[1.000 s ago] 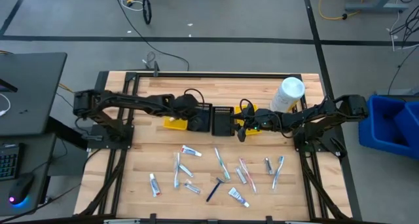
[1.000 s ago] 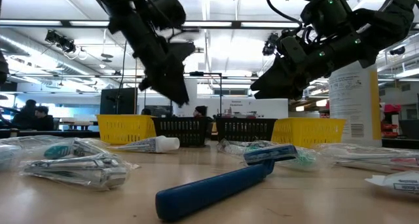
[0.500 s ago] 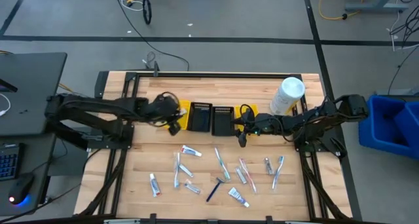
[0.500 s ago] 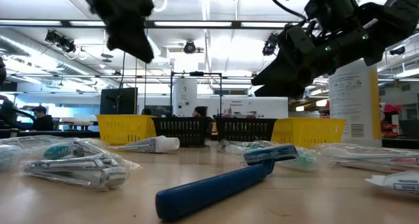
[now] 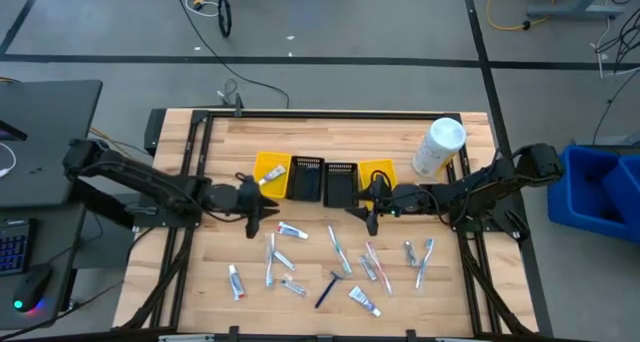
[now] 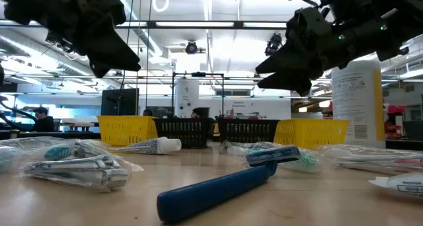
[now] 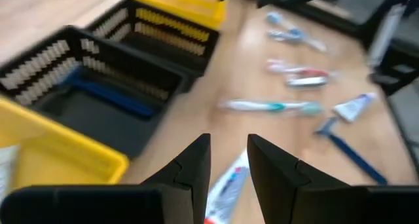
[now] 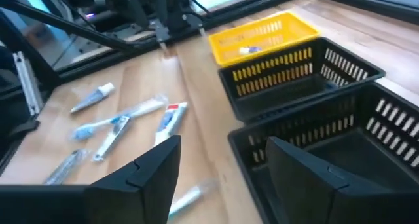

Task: Pick & Place Travel size toiletries
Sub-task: Put the blue toothbrush into the right black bin

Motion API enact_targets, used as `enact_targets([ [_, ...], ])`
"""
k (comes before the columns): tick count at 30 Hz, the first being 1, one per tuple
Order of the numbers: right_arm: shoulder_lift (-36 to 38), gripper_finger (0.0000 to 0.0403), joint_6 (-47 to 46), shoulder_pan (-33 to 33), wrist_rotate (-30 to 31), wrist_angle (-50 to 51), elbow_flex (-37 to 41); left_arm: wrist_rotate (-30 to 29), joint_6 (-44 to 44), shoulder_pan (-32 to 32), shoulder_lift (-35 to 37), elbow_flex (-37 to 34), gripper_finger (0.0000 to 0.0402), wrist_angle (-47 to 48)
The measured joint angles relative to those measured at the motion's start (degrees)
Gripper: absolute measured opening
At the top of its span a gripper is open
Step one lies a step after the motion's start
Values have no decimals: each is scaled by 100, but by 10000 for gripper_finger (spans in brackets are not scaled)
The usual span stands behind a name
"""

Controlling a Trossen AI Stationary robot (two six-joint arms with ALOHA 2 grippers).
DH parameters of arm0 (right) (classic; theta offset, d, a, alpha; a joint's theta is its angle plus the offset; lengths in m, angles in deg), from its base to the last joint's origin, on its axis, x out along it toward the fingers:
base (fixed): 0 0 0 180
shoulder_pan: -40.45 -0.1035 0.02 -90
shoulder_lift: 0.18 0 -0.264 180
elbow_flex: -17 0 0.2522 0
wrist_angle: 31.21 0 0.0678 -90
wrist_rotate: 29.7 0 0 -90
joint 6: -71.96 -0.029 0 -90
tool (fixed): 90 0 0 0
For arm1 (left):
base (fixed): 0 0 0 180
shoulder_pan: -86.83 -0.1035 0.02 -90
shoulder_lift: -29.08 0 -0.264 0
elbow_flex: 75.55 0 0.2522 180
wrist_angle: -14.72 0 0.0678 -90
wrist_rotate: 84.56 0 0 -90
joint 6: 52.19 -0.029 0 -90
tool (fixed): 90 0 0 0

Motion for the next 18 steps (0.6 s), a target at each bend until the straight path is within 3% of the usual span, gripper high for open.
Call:
enact_targets([
  [9,-2,246,0,-425,9,-425,0,11,-223,342,-29,-234,109,-451],
  [18,-43,228,-6,-1026,7,-588,-335,-436,-269,374,-26,-232,109,-639],
])
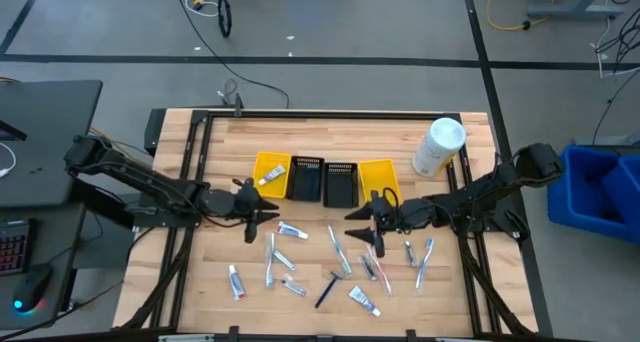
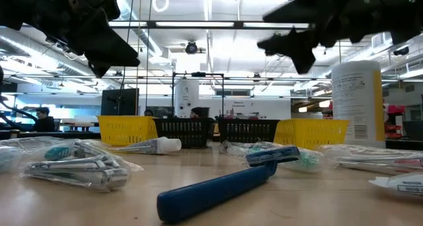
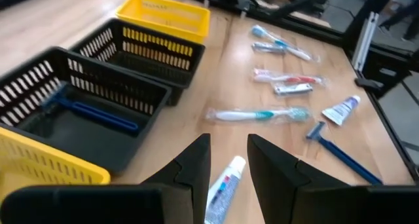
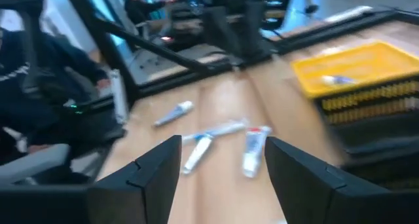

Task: Pick & Place Travel size toiletries
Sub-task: Put the blue toothbrush into the right black bin

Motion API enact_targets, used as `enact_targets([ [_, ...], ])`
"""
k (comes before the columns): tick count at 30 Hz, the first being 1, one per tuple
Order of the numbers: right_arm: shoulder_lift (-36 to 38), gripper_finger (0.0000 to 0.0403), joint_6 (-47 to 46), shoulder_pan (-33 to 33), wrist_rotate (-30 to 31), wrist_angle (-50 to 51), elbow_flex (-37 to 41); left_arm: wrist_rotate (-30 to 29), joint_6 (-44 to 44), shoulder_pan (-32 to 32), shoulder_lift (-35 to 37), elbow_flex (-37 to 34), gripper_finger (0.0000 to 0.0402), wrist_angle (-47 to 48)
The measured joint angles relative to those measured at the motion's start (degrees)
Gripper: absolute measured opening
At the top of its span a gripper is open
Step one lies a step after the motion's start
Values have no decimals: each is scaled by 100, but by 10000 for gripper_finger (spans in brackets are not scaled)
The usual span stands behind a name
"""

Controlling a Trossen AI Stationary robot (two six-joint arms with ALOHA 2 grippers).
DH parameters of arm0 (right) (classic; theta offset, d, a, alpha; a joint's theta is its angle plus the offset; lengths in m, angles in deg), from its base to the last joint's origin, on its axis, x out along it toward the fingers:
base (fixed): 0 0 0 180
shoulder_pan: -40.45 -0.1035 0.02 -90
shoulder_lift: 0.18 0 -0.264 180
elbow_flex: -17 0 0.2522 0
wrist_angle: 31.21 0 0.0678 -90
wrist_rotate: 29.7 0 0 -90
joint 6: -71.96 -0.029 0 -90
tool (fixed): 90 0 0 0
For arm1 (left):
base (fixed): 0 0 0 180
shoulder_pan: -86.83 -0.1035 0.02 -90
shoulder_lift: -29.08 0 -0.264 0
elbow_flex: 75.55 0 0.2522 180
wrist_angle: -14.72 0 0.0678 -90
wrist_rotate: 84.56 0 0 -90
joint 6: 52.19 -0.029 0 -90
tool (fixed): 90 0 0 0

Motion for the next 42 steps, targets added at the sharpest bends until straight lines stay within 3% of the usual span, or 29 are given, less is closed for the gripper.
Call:
enact_targets([
  [3,-191,228,-103,-186,-31,562,-451,-26,-2,0,0,0,109,-94],
  [6,-535,234,-446,-330,-59,1729,-1125,-26,-2,0,0,0,109,-145],
  [10,-1009,242,-1187,-359,-84,3381,-2054,-28,-2,0,0,0,109,-208],
  [14,-1463,244,-1879,-358,-209,4196,-2663,-28,-2,0,0,0,109,-215],
  [21,-2063,224,-2500,-351,-211,4500,-2875,9,20,0,0,0,109,-202],
  [28,-2112,208,-2757,-282,58,5379,-2871,118,9,0,0,0,109,-208],
  [42,-2737,225,-2713,-153,151,4754,-2878,103,-120,0,0,0,109,-208],
])
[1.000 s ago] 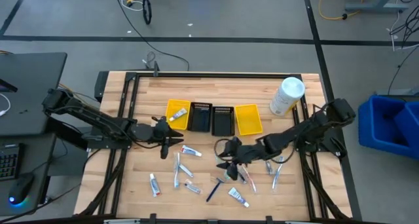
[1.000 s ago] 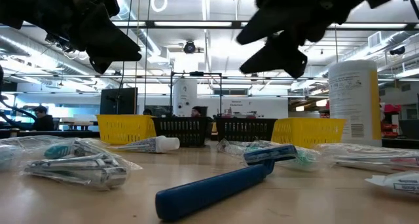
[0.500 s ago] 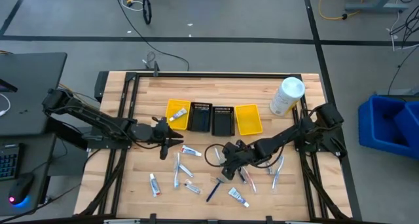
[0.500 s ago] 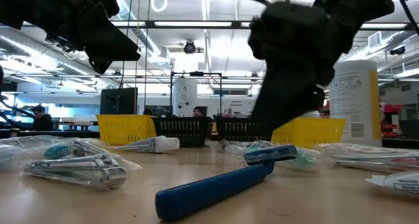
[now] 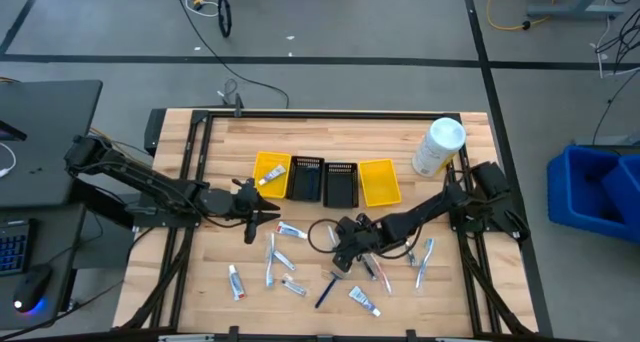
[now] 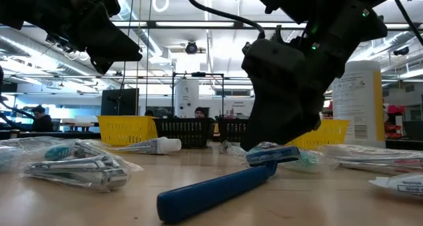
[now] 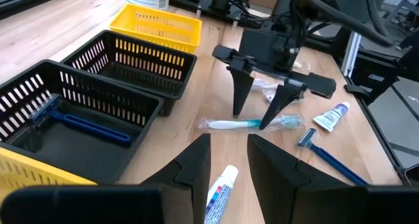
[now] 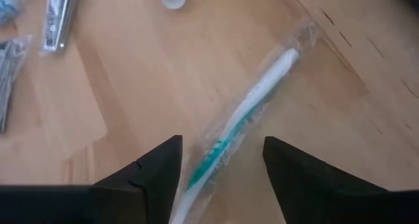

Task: Pick & Place Travel size toiletries
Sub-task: Put the blue toothbrush into the right black bin

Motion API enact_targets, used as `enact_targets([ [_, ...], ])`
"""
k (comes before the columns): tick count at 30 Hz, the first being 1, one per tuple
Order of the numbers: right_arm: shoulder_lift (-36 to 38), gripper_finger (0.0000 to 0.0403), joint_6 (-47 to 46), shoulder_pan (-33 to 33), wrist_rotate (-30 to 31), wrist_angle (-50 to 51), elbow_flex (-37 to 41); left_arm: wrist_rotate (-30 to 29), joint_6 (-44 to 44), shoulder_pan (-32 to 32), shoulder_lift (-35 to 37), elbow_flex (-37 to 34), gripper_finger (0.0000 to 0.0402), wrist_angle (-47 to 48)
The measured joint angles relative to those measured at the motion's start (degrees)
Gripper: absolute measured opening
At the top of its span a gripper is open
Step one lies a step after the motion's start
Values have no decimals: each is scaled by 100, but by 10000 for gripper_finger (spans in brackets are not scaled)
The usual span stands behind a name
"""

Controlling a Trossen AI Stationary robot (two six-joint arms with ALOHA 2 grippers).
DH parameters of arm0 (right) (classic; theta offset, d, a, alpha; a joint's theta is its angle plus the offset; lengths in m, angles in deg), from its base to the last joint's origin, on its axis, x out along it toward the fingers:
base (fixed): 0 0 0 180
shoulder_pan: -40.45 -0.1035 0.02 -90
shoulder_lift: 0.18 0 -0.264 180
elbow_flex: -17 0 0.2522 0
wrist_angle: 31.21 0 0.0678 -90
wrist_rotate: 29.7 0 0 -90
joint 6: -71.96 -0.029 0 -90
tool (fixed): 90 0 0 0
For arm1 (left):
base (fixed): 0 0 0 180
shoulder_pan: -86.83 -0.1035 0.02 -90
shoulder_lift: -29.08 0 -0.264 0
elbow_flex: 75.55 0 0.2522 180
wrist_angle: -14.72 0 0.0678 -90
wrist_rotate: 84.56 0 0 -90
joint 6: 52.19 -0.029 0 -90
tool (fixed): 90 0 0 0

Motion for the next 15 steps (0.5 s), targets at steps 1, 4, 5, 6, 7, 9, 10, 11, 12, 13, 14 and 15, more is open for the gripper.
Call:
enact_targets([
  [1,-41,220,41,-2,20,-4,-8,0,-4,0,0,0,109,1],
  [4,-71,196,213,-1,66,-7,-11,0,-7,0,0,0,109,0],
  [5,-74,185,260,1,71,-4,-11,0,-7,0,0,0,109,0],
  [6,-72,173,282,2,80,0,-9,0,-7,0,0,0,109,2],
  [7,-61,159,286,5,95,12,-6,0,-7,0,0,0,109,0],
  [9,-59,132,286,7,131,17,-2,0,-7,0,0,0,109,2],
  [10,-59,118,286,7,136,15,2,0,-7,0,0,0,109,2],
  [11,-59,104,285,7,134,13,2,0,-7,0,0,0,109,2],
  [12,-61,91,280,8,123,9,2,0,-7,0,0,0,109,2],
  [13,-61,79,258,12,105,7,2,0,-8,0,0,0,109,2],
  [14,-63,67,225,13,94,0,4,0,-7,0,0,0,109,2],
  [15,-63,57,195,15,63,-21,8,0,-7,0,0,0,109,2],
])
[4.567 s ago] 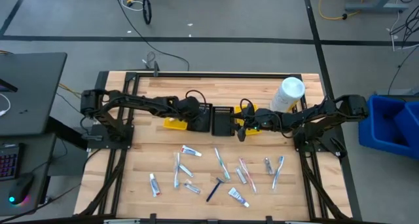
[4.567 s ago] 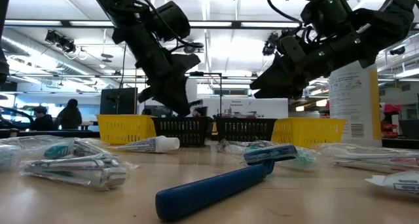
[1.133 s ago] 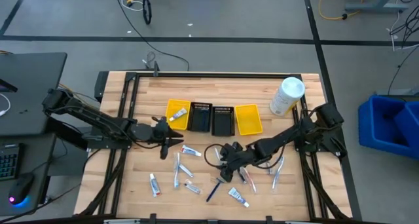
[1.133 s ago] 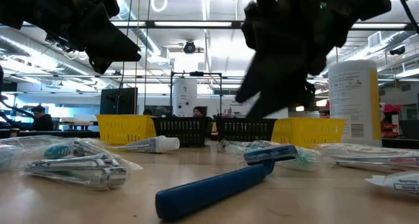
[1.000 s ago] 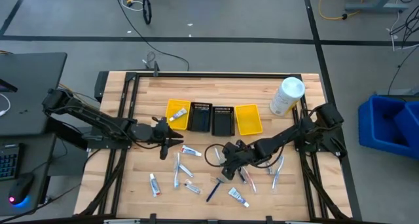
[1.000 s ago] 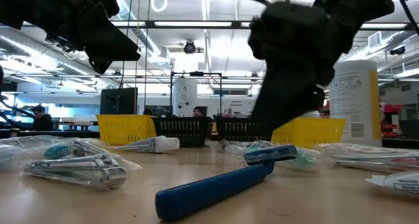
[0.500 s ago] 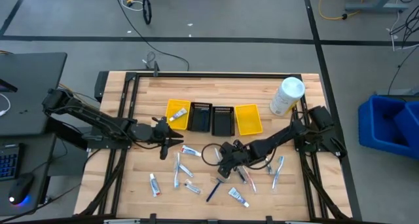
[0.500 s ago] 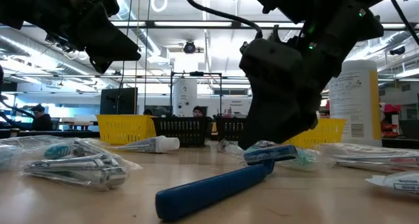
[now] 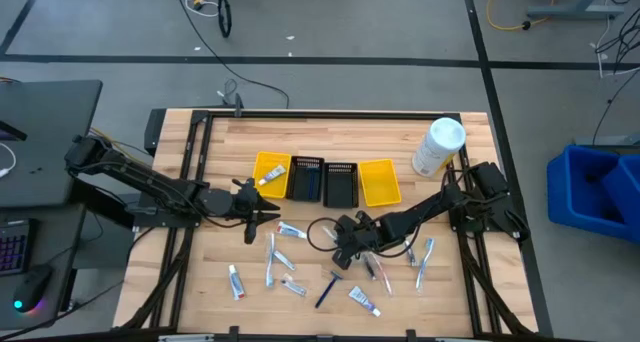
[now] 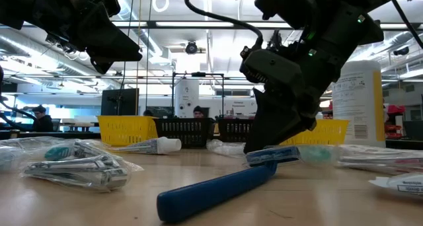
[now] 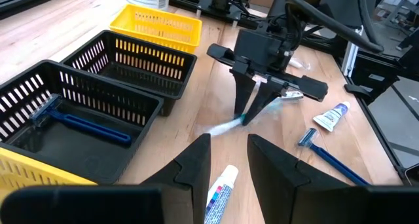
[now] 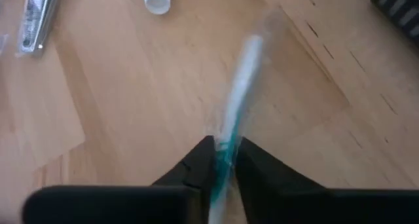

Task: Pick & Place Travel size toiletries
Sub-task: Put the blue toothbrush into the right black bin

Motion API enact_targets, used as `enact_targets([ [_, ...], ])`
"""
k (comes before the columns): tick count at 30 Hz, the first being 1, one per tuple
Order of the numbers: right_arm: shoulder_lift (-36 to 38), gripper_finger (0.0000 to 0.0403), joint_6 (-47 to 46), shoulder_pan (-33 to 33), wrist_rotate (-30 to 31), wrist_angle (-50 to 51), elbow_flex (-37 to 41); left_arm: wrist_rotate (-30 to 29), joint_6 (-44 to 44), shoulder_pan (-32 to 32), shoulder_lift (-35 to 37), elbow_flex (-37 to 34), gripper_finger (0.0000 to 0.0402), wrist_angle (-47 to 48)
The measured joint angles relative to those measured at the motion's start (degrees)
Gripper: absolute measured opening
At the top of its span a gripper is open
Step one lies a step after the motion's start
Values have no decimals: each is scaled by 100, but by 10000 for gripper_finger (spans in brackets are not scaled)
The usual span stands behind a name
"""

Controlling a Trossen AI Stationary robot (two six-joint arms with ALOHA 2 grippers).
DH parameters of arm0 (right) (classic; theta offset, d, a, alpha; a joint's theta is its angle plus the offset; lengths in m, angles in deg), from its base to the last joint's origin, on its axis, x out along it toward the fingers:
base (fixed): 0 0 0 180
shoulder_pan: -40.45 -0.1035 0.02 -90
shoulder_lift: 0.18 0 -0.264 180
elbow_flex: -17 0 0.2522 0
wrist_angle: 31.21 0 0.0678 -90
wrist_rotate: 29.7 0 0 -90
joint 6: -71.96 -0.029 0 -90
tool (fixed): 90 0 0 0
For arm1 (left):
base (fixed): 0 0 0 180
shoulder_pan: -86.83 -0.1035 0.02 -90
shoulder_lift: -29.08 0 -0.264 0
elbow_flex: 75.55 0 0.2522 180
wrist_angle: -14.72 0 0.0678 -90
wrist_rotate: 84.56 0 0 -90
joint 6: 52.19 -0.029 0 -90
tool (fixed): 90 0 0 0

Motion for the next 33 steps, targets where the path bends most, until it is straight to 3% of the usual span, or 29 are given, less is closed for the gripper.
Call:
enact_targets([
  [8,246,29,145,11,-405,-337,12,0,0,0,0,0,109,2],
  [14,867,30,589,232,-158,-344,10,0,0,0,0,0,109,0],
  [18,1408,30,1138,384,807,-342,10,0,3,0,0,0,109,0],
  [25,1858,30,1702,677,3581,-337,-1,0,11,0,0,0,109,0],
  [29,1652,30,1449,994,3761,-333,-1,-2,10,0,0,0,109,0],
  [33,1254,30,1286,1232,3368,-356,-1,-2,0,0,0,0,109,1],
])
